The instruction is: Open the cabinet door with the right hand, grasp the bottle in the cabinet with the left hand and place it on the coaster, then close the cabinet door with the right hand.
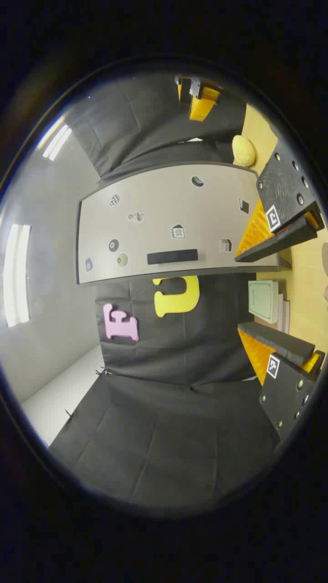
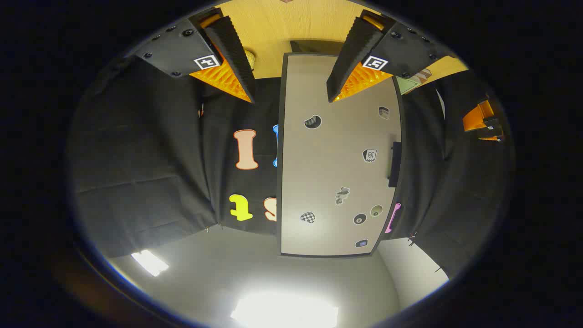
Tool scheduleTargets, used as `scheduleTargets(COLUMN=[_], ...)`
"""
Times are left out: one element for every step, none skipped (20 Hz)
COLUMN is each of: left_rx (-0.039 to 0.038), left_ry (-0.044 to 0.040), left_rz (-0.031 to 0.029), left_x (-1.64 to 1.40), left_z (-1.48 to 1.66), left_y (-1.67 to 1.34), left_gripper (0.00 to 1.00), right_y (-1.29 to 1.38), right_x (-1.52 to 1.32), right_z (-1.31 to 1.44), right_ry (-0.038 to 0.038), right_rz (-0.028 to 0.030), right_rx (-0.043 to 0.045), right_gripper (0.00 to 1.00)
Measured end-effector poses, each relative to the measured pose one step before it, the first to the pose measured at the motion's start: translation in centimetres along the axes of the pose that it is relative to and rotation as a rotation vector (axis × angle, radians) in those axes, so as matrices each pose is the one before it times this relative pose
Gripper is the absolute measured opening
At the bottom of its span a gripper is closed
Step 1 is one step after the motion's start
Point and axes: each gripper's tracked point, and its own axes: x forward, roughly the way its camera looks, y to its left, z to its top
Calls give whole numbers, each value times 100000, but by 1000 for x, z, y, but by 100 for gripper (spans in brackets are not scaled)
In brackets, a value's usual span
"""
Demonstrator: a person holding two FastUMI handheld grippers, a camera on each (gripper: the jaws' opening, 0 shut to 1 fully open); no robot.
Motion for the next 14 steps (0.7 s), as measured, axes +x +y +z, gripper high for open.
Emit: scheduleTargets(left_rx=[130, 210, 219, 161, 21, 18, 20, 75, 158, 187, 31, 24, 27, 86], left_ry=[1, 39, 116, 100, -14, 71, -101, -12, 56, -20, -5, -96, -153, 23], left_rz=[84, 89, 17, 115, 44, 43, 95, 50, 77, 146, -68, 79, 100, 52], left_x=[-45, 29, 23, -18, 1, 19, -45, 17, 5, -8, -27, -60, -50, 10], left_z=[26, -28, -5, -52, 29, -40, 72, -43, 29, -42, 2, 7, 96, -48], left_y=[20, 36, 21, 37, 28, -21, -15, 29, 5, 60, 35, -5, 53, 11], left_gripper=[82, 80, 82, 82, 82, 82, 82, 82, 82, 82, 82, 82, 82, 80], right_y=[-10, 10, 1, -12, -31, -4, 35, 30, 22, 29, 5, 13, 49, 25], right_x=[54, 24, 95, 33, 81, -41, -51, -31, 36, 45, -65, 75, -81, -22], right_z=[-20, -115, -11, -38, -49, 10, 48, 78, 65, 118, 53, 28, 15, 31], right_ry=[260, 298, 284, 168, 72, -71, -109, -203, -107, -192, -223, -83, -118, -105], right_rz=[-28, 29, 94, 54, 48, -3, 86, 91, 74, 129, 136, 112, 94, 134], right_rx=[105, 29, -24, -32, -45, -14, -22, -27, -57, 2, 4, -4, 5, -40], right_gripper=[98, 98, 98, 98, 98, 98, 98, 97, 97, 97, 98, 98, 98, 98])
